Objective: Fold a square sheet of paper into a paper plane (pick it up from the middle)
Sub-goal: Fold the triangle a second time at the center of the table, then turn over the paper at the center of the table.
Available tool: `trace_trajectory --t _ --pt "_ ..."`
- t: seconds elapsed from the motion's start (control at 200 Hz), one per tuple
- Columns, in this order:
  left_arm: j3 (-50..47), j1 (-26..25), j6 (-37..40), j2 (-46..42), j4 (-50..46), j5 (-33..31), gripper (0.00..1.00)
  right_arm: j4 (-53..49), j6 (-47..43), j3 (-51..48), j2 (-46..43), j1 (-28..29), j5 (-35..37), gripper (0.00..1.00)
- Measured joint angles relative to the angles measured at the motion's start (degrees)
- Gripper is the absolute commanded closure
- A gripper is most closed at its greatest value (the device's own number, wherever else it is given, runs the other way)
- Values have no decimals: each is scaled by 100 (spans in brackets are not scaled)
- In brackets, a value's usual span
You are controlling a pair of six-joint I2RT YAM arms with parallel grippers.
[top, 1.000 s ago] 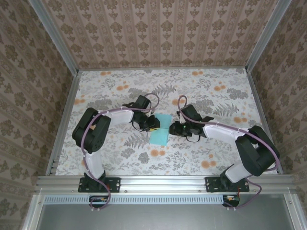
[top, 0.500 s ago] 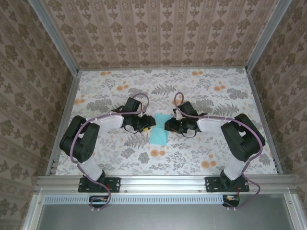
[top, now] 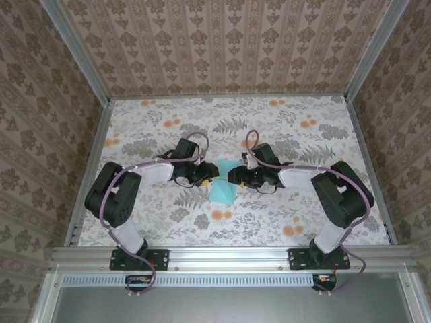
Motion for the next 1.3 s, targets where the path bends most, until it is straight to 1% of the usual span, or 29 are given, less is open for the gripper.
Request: trace_trajectory --t 0.25,0.35,0.38,0.51,0.63,0.67,0.7,0.925,1.3 --pt "35 4 4 0 -70 0 56 505 221 -293 -179 0 -223 36" --pt "35 4 4 2 -68 24 56 509 240 -337 -184 0 -243 39" --pt "35 4 4 2 -68 28 56 503 249 -339 -184 0 -249 41" --pt "35 4 4 2 -57 90 55 459 201 -334 -184 0 -247 58" --pt "33 4 2 2 4 153 56 385 125 -284 -146 0 -247 77" --pt "33 4 2 2 37 175 56 350 140 -240 -111 0 -243 85" --pt "31 4 0 2 66 190 56 330 116 -210 -83 0 -225 89" --pt "26 4 -2 28 164 310 55 247 107 -149 -35 -11 -66 92" --pt "28 -13 -2 260 160 365 56 249 166 -223 -37 -127 179 92"
